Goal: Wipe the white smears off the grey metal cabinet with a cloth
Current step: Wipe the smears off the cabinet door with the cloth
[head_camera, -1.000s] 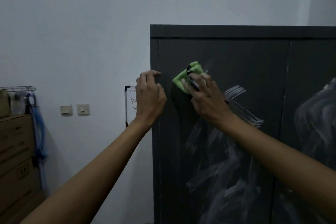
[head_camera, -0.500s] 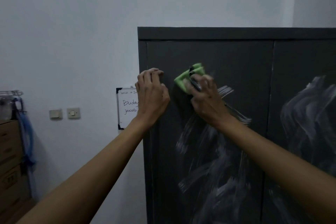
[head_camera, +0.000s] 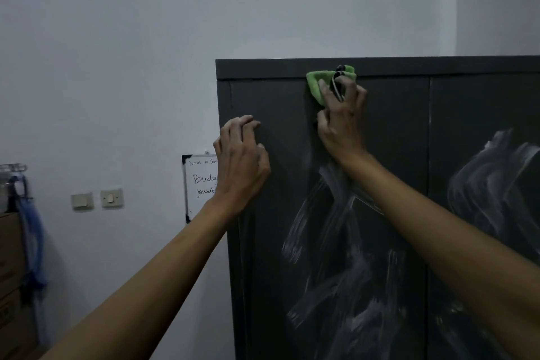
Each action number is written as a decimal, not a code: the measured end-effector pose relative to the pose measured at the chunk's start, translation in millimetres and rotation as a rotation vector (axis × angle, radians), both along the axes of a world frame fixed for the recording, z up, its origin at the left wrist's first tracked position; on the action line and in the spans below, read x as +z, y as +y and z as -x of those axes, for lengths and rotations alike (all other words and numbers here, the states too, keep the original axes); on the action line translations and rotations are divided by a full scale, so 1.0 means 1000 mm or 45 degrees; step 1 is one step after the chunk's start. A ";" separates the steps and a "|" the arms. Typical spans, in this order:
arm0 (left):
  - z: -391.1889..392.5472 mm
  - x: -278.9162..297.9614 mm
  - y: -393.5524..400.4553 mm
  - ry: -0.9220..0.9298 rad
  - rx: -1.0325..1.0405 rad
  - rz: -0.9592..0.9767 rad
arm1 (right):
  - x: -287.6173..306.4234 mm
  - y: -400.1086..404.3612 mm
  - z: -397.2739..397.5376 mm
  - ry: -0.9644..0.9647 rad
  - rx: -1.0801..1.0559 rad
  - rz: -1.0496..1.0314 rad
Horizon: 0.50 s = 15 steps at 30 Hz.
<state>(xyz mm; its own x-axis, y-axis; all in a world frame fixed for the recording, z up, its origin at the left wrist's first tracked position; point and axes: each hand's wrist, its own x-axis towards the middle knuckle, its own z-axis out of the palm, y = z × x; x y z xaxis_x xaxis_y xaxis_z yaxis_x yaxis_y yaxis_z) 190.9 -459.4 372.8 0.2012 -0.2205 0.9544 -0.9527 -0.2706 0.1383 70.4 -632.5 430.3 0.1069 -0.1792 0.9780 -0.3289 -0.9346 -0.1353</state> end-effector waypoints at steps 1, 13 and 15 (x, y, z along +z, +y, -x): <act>0.000 0.002 0.000 0.005 -0.005 0.004 | 0.002 0.006 -0.005 -0.018 0.007 -0.021; 0.017 -0.009 -0.026 0.022 -0.087 -0.061 | -0.068 -0.028 0.036 0.311 -0.073 0.223; 0.020 -0.013 -0.029 -0.005 -0.096 -0.073 | -0.070 -0.043 0.047 0.195 -0.079 0.099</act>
<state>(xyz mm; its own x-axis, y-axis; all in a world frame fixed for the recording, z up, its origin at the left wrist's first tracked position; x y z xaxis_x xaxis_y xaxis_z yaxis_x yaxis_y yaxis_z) 170.9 -488.5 359.8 0.1782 -0.2895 0.9404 -0.9712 -0.2052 0.1208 23.3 -675.9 360.3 0.2470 -0.1150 0.9622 -0.3978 -0.9174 -0.0075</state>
